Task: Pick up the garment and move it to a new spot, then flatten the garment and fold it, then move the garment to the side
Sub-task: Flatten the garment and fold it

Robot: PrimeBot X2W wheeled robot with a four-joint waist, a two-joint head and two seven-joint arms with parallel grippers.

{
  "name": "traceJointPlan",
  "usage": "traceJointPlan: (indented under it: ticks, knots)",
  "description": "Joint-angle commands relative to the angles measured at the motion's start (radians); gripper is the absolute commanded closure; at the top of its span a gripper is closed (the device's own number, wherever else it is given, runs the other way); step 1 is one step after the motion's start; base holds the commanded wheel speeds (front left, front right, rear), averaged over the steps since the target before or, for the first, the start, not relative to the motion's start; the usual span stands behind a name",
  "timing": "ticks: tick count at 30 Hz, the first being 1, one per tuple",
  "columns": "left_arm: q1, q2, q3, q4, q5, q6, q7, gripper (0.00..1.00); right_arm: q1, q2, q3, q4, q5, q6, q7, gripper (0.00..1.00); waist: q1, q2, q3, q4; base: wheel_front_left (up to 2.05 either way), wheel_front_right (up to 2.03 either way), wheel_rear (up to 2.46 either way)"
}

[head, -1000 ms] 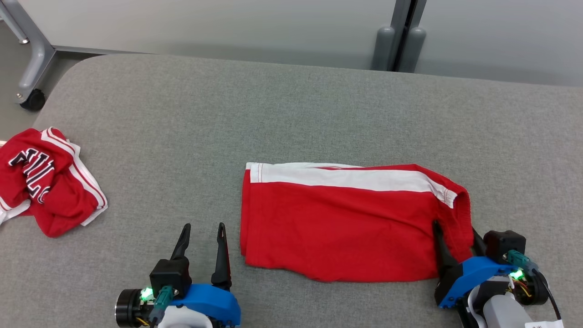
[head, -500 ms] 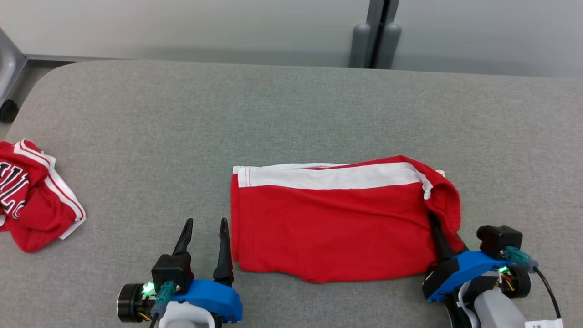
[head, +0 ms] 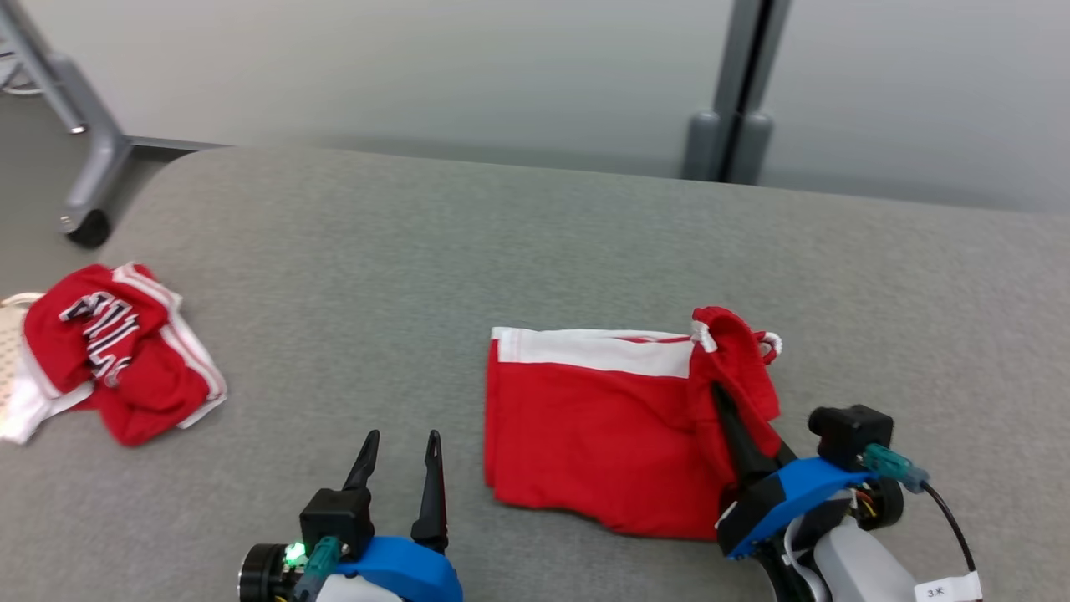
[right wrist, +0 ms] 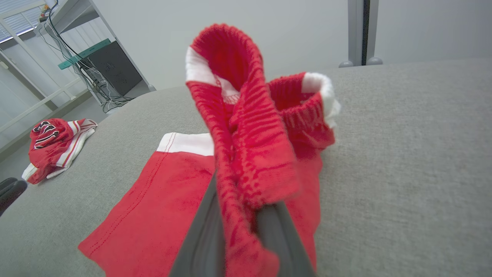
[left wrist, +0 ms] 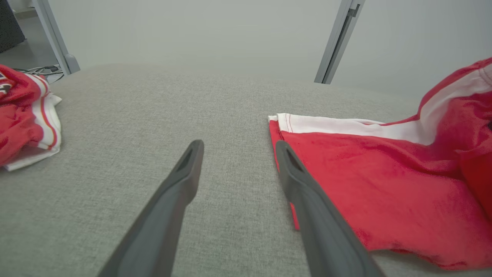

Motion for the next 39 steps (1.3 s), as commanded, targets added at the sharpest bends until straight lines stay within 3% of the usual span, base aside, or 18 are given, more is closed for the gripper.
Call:
traceJointPlan:
  ticks: [1,10,12,13,18,24,31,39]
  knots:
    - [0.005,-0.001,-0.01,0.003,-0.004,0.0,-0.003,0.0,-0.017,0.003,0.017,-0.001,0.016,0.0,0.0,1.0,0.0001,0.0,0.002,0.029,0.0,0.0,0.0]
    - [0.031,-0.001,-0.045,0.011,-0.02,-0.003,-0.003,0.0,-0.074,0.006,0.084,0.082,0.008,0.0,0.0,1.0,0.0001,0.0,-0.01,0.216,0.0,0.0,0.0]
    - [0.033,-0.001,-0.045,0.007,-0.023,0.0,-0.003,0.0,-0.083,0.007,0.075,0.1,0.0,0.0,0.0,0.55,0.0001,0.0,-0.005,0.247,0.0,0.0,0.0]
    - [0.033,-0.001,-0.042,0.003,-0.023,0.002,-0.003,0.0,-0.091,0.007,0.069,0.109,-0.01,0.0,-0.001,0.0,0.0001,0.0,-0.004,0.258,0.0,0.0,0.0]
    - [0.043,-0.001,-0.034,-0.01,-0.017,0.01,-0.003,0.0,-0.106,0.008,0.064,0.103,-0.029,0.0,-0.001,0.0,0.0001,0.0,0.0,0.273,0.0,0.0,0.0]
    - [0.034,-0.001,-0.02,-0.033,-0.011,0.018,-0.003,0.0,-0.083,0.006,0.045,-0.003,-0.056,0.0,-0.001,0.0,0.0001,0.0,-0.007,0.211,0.0,0.0,0.0]
    - [0.011,-0.001,-0.01,-0.06,0.009,0.024,-0.003,0.0,0.003,0.007,-0.127,-0.108,-0.19,0.0,0.0,0.0,0.0001,0.0,-0.023,0.106,0.0,0.0,0.0]
    - [0.036,0.0,0.032,-0.058,0.05,0.033,-0.003,0.0,0.1,0.008,-0.266,-0.137,-0.285,0.0,0.0,0.0,0.0001,0.0,-0.054,-0.001,0.0,0.0,0.0]
